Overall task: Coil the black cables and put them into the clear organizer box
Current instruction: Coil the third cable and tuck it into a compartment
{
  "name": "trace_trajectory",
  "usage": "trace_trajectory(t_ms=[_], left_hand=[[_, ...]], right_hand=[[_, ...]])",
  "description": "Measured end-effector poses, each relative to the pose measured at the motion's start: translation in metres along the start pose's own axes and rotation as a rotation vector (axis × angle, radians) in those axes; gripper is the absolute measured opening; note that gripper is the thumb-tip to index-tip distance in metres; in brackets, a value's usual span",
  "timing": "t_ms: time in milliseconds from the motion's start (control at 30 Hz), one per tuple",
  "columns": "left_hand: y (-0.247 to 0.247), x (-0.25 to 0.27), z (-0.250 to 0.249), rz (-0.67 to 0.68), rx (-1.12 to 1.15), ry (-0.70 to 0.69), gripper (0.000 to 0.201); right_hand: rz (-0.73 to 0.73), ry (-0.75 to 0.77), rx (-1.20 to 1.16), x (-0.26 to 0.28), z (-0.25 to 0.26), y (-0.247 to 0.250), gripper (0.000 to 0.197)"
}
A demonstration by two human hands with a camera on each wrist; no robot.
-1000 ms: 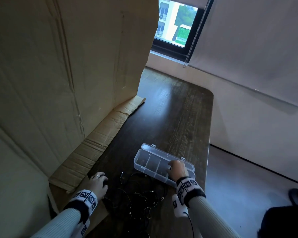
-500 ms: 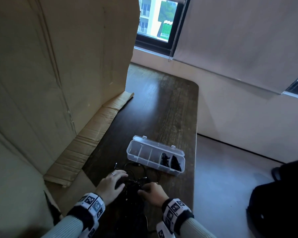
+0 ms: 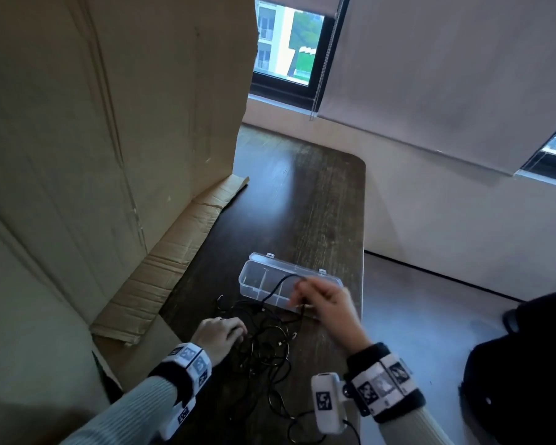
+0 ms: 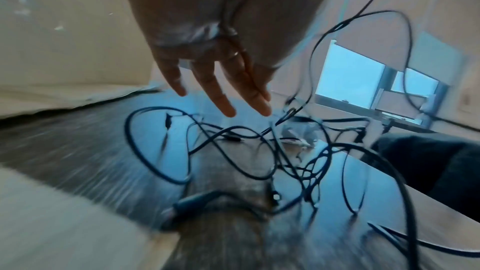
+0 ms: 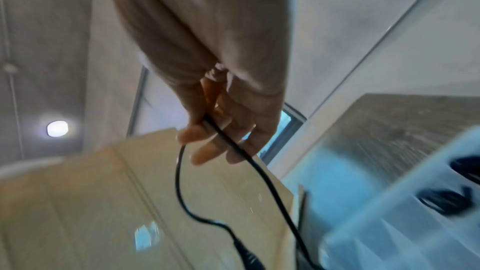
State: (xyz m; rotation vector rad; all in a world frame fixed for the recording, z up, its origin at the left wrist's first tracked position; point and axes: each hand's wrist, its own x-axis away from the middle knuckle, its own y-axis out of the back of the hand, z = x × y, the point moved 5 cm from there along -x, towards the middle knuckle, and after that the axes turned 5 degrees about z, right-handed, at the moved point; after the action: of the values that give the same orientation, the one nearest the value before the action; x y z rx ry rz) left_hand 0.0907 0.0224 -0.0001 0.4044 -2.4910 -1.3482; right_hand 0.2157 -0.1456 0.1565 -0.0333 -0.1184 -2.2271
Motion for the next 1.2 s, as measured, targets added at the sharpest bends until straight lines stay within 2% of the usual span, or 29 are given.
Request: trace_trajectory(t_ms=[100, 167, 200, 267, 400, 500, 533, 600, 700, 733, 867, 967, 1033, 1100, 1200], left_hand=[[0.0, 0.01, 0.026, 0.057, 0.064, 0.161, 0.024], [0.0, 0.014, 0.029, 0.12, 0.076, 0.2, 0.012], [0.003, 0.013, 0.022, 0.142, 0.082, 0.174, 0.012], [0.012, 0.007, -0.006, 0.149, 0.144, 0.041, 0.029], [0.04, -0.001, -0.095, 0.144, 0.322, -0.258, 0.072], [0.034, -0.003, -0.15, 0.233, 0.385, -0.4, 0.082], [0.024, -0.005, -0.159, 0.277, 0.375, -0.421, 0.076], [0.0, -0.011, -0.159, 0.358, 0.325, -0.426, 0.049], [-0.025, -0.016, -0.132, 0.436, 0.276, -0.387, 0.014], [-0.03, -0.017, -0.119, 0.446, 0.287, -0.36, 0.01], [-0.031, -0.021, -0.057, 0.394, 0.302, -0.178, 0.02], [-0.008, -0.027, -0.042, 0.352, 0.328, -0.15, 0.019], [0.02, -0.033, -0.048, 0.248, 0.361, -0.169, 0.021], [0.051, -0.039, -0.062, 0.137, 0.454, -0.205, 0.02], [0.091, -0.035, -0.105, 0.106, 0.561, -0.312, 0.017]], right_hand=[[-0.14, 0.102, -0.14, 0.016, 0.041, 0.034, 0.017], [-0.161, 0.155, -0.161, 0.027, 0.063, 0.045, 0.019], [-0.154, 0.172, -0.145, 0.031, 0.071, 0.045, 0.02], [-0.145, 0.192, -0.1, 0.038, 0.079, 0.04, 0.021], [-0.163, 0.214, -0.081, 0.041, 0.088, 0.027, 0.022], [-0.179, 0.257, -0.101, 0.042, 0.096, 0.019, 0.021], [-0.189, 0.279, -0.128, 0.044, 0.1, 0.018, 0.02], [-0.222, 0.34, -0.194, 0.049, 0.112, 0.022, 0.02], [-0.342, 0.46, -0.282, 0.062, 0.132, 0.045, 0.022], [-0.399, 0.499, -0.311, 0.068, 0.137, 0.057, 0.023], [-0.585, 0.603, -0.357, 0.088, 0.151, 0.102, 0.018], [-0.687, 0.536, -0.271, 0.09, 0.145, 0.129, 0.016], [-0.686, 0.431, -0.156, 0.084, 0.135, 0.138, 0.017], [-0.626, 0.294, 0.006, 0.072, 0.119, 0.133, 0.024], [-0.438, 0.145, 0.242, 0.053, 0.089, 0.099, 0.053]])
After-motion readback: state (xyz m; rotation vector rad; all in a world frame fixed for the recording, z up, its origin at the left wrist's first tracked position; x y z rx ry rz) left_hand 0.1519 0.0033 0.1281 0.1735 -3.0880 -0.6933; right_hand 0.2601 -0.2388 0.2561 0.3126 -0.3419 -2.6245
